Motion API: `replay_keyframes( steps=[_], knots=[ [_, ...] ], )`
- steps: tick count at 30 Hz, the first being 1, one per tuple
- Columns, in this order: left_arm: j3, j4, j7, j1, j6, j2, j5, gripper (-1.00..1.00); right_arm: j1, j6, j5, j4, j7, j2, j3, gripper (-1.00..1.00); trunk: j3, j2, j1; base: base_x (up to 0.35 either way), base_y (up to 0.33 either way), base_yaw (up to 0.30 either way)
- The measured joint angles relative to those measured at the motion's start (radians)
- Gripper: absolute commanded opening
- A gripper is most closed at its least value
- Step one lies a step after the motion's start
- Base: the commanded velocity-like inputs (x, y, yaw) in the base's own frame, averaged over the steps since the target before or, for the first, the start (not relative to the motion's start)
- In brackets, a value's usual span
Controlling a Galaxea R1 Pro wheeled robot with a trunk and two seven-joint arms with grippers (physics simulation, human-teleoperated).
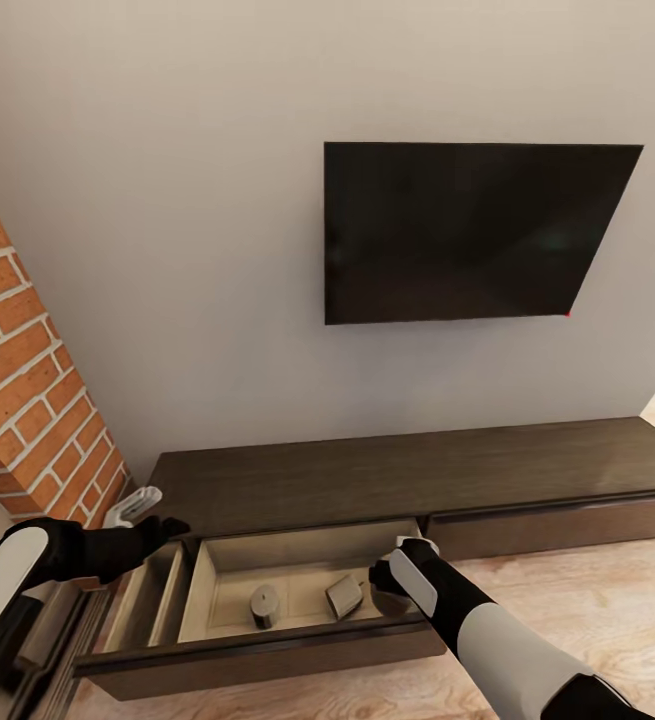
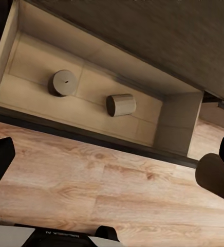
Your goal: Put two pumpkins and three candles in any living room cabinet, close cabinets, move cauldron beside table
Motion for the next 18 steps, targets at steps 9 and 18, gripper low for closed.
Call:
replay_keyframes(
  steps=[9,18],
  knots=[
    [0.000,-0.002,0.000,0.001,0.000,0.001,0.000,1.00,0.000,0.003,-0.001,-0.001,0.002,0.000,0.001,-1.00,0.000,0.000,0.000,0.082,0.000,0.000],
    [0.000,-0.003,0.000,0.001,0.000,0.000,0.000,1.00,0.000,0.001,0.000,0.000,0.000,-0.001,0.002,-1.00,-0.001,0.000,0.000,0.095,0.000,0.092]
  ],
)
